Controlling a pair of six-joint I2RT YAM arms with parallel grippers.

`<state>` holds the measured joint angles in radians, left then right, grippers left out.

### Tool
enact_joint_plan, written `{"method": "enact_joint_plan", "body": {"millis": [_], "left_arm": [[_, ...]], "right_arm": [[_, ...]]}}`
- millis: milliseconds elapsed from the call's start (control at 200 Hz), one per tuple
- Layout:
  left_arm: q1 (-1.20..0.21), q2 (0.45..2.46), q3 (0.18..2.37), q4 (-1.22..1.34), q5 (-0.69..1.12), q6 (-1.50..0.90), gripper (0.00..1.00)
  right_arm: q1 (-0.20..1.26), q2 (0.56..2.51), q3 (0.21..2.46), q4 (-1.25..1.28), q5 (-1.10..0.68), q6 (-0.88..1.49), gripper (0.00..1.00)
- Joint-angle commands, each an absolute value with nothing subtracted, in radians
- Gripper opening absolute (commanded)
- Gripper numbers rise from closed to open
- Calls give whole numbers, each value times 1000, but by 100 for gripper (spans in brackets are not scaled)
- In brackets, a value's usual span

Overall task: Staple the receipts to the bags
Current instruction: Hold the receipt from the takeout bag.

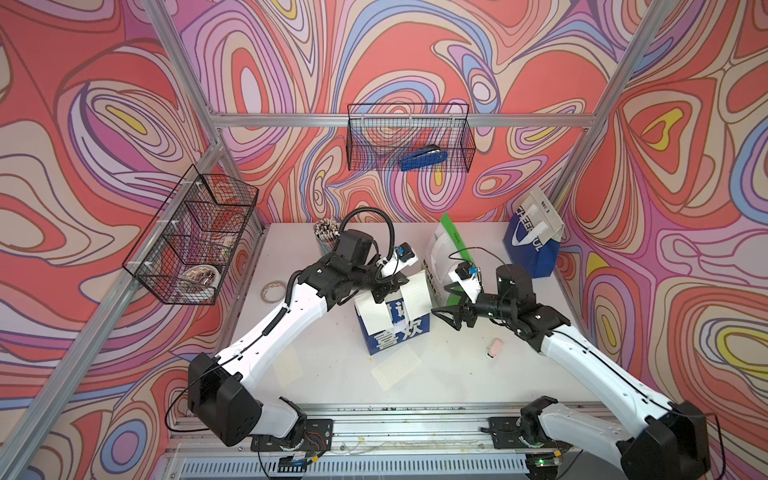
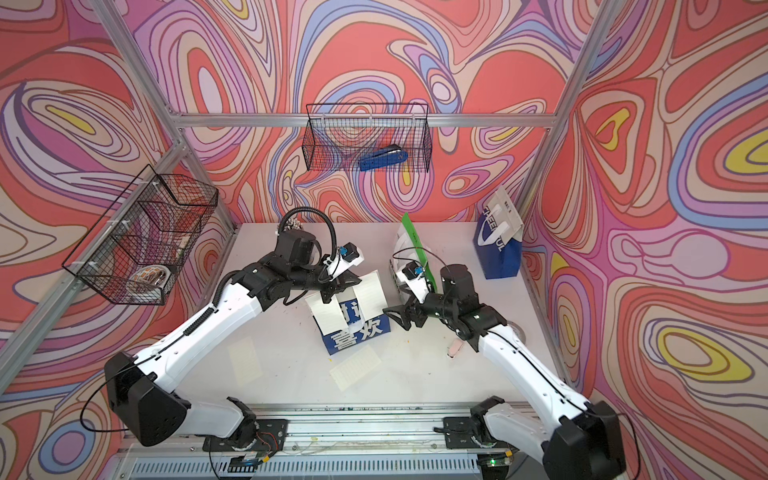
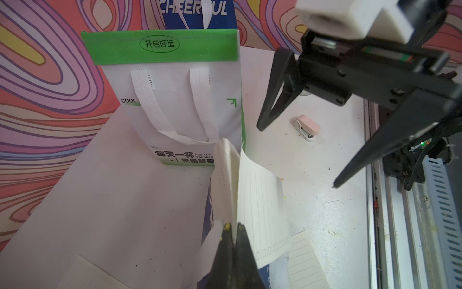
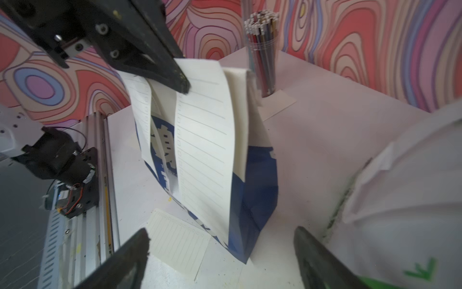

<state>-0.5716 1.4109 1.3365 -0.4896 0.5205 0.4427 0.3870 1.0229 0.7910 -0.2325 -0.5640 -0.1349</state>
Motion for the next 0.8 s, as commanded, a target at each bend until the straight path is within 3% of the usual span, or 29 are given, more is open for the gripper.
{"method": "enact_joint_plan", "body": {"millis": [0,105,245,391,591,796], "left_arm": [[-578,1370,1334,-485,474,504,0],[-579,1375,1351,-535,446,569,0],[-578,1395,1358,-603,447,661,0],[-578,1402,1343,-601,464,689,0],[-579,1400,1332,-565,500,682,0],[-578,1381,1313,-579,525,709,0]], "right_arm": [[382,878,753,-186,-217,131,98],[383,769,785,-375,77,477,98],[383,690,798,-537,284,768,99],[383,745,862,-829,386,1084,98],[383,889,880,-1145,324,1370,96],[382,950,774,-1072,154,1365,95]]}}
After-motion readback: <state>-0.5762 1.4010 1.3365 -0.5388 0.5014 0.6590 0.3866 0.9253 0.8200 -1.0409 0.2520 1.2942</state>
